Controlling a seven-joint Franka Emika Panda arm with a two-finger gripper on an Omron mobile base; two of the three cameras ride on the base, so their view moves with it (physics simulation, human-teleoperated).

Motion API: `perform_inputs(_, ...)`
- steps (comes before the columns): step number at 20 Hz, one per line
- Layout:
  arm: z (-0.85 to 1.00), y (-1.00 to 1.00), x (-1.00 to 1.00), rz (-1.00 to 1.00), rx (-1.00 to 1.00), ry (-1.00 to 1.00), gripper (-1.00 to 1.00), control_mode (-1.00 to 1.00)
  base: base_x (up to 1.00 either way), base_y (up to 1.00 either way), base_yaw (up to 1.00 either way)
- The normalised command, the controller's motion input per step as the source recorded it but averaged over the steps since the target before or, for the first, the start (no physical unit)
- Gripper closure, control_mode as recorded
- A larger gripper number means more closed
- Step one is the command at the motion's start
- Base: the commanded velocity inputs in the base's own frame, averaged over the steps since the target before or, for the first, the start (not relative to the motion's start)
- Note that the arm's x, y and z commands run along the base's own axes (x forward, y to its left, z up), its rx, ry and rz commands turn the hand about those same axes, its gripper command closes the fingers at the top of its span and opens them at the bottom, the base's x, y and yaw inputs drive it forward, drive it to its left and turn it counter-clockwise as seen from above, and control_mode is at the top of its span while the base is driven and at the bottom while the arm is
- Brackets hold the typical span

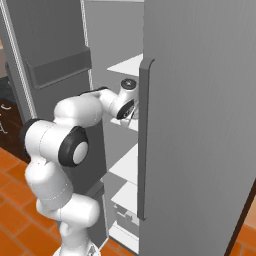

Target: Take the meat container that has the steak and place it on the second highest rack of the freezer. Then take the vegetable container that has the lemon wedge and mushroom and place it on the highest rack of the freezer.

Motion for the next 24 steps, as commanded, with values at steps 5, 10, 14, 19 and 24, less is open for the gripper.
perform_inputs(5, -0.22, -0.03, 0.25, 0.00, 0.00, 0.00, 1.00, -1.00, 0.00, 0.00, 0.00)
perform_inputs(10, -0.38, -0.16, 0.08, 0.00, 0.00, 0.00, 1.00, -1.00, 0.00, 0.00, 0.00)
perform_inputs(14, -0.29, -0.09, 0.21, 0.00, 0.00, 0.00, 1.00, -1.00, 0.00, 0.00, 0.00)
perform_inputs(19, -0.12, 0.00, 0.31, 0.00, 0.00, 0.01, 1.00, -1.00, 0.00, 0.00, 0.00)
perform_inputs(24, -0.08, 0.00, 0.47, 0.00, 0.00, 0.04, 1.00, -1.00, 0.00, 0.00, 0.00)
